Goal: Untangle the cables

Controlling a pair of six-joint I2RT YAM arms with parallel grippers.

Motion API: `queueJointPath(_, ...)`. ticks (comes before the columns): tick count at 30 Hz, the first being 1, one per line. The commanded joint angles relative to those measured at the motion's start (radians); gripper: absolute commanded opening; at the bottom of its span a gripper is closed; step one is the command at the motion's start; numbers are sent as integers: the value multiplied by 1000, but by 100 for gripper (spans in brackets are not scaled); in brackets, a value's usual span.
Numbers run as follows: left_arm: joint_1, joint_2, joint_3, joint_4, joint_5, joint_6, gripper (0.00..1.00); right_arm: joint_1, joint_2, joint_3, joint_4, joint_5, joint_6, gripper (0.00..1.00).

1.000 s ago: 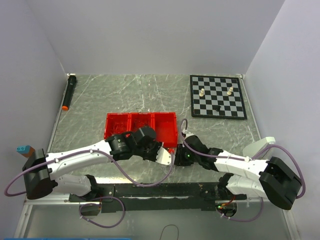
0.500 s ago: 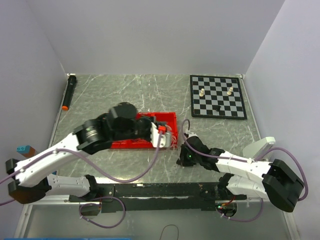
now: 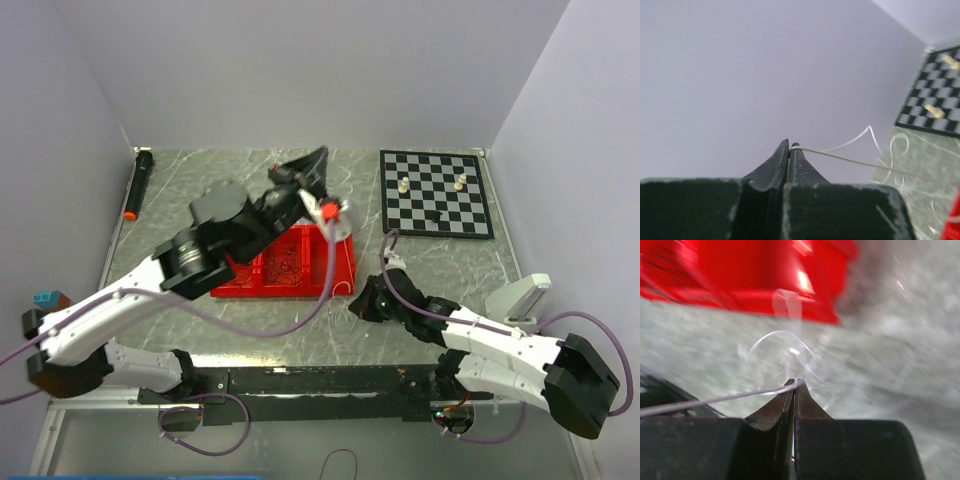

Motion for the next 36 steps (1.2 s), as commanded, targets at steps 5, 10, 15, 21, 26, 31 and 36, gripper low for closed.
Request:
queueJointPath(5, 3, 68, 402, 505, -198, 29, 1, 25, 36, -49, -187, 56, 50, 5)
queueJointPath(10, 2, 91, 501, 453, -145, 6, 1, 53, 30, -64, -187, 59, 62, 40)
queueJointPath(15, -12, 19, 407, 350, -53, -29, 6, 77, -50, -57, -210, 82, 35, 50)
queueJointPath(21, -23, -1, 404, 128, 16, -103, 13, 84, -255, 9, -208, 119, -49, 54)
queueJointPath(26, -27, -12, 396, -118, 102, -175, 22, 84, -338, 168, -194, 156, -227, 66)
queueJointPath(31, -29, -30, 341, -279, 185, -246, 28, 84, -349, 297, -95, 105, -415, 81)
queueJointPath(36, -35, -54, 263, -354, 259, -267, 28, 84, -352, 368, 10, 61, -508, 87)
